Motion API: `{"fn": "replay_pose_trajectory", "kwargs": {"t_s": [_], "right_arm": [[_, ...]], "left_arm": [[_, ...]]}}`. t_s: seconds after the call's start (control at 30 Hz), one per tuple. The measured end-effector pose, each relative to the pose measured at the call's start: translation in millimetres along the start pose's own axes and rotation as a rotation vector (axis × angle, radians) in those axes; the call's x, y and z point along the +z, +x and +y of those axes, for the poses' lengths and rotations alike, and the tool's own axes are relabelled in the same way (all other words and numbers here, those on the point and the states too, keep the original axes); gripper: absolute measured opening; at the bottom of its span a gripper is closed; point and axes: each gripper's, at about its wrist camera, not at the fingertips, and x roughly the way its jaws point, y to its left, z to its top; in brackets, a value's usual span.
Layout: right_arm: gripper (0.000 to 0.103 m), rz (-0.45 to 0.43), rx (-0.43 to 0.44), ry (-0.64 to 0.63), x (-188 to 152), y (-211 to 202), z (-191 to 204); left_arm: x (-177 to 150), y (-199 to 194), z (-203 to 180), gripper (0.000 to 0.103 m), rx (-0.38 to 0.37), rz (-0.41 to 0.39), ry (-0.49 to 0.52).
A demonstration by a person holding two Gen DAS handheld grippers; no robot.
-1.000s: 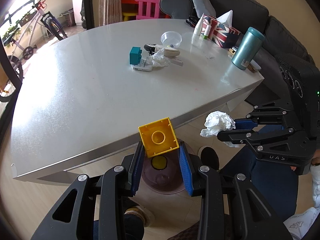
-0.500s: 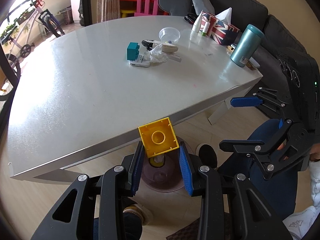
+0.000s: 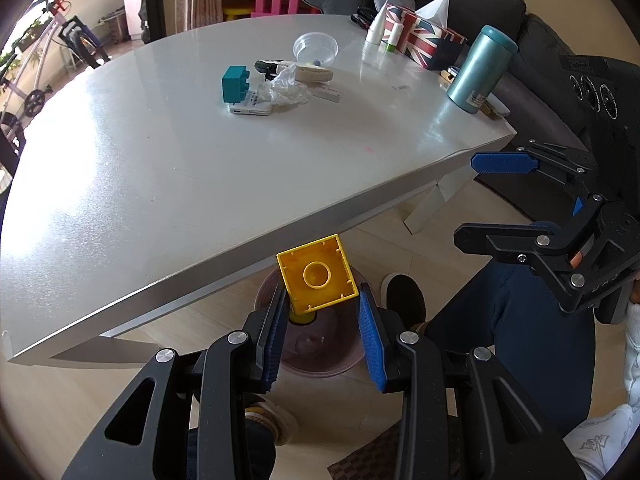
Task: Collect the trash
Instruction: 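Drop the tissue and yellow block into the wastebasket with both grippers, then move the left gripper back over the table toward the teal block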
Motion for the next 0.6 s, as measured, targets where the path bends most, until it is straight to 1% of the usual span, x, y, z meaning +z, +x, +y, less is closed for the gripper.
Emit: {"fn": "replay_pose_trajectory", "kwargs": {"t_s": [0.3, 0.33, 0.37, 0.4, 0.43, 0.47, 0.6], "right_arm": [[0.096, -0.023, -0.005, 0.032, -1.6, -8.2, -10.8], [0.096, -0.025, -0.004, 0.033, -1.7, -8.6, -11.4], [0.096, -0.025, -0.004, 0.034, -2.0, -8.9, -12.5], [0.096, -0.026, -0.003, 0.036, -2.4, -9.4, -13.2], [0.096, -0.028, -0.004, 0.037, -2.6, -9.6, -13.2], [0.096, -0.029, -0.004, 0.039, -2.8, -10.1, -13.7], [0.096, -0.035, -0.007, 0.043, -4.0, -13.3, -14.7]], "left_arm": [[1.8, 5.3, -9.4, 0.035, -0.011, 0.008, 0.02], [2.4, 5.4, -10.1, 0.043, -0.011, 0.005, 0.022], [2.9, 5.0, -10.5, 0.055, -0.008, 0.001, 0.023], [3.3, 3.2, -10.9, 0.084, -0.005, -0.014, 0.022], [3.7, 0.1, -11.9, 0.094, 0.003, -0.04, 0.023], [4.4, -2.1, -12.6, 0.094, 0.006, -0.055, 0.027], [7.0, -1.5, -10.0, 0.095, 0.01, -0.046, 0.001]]}}
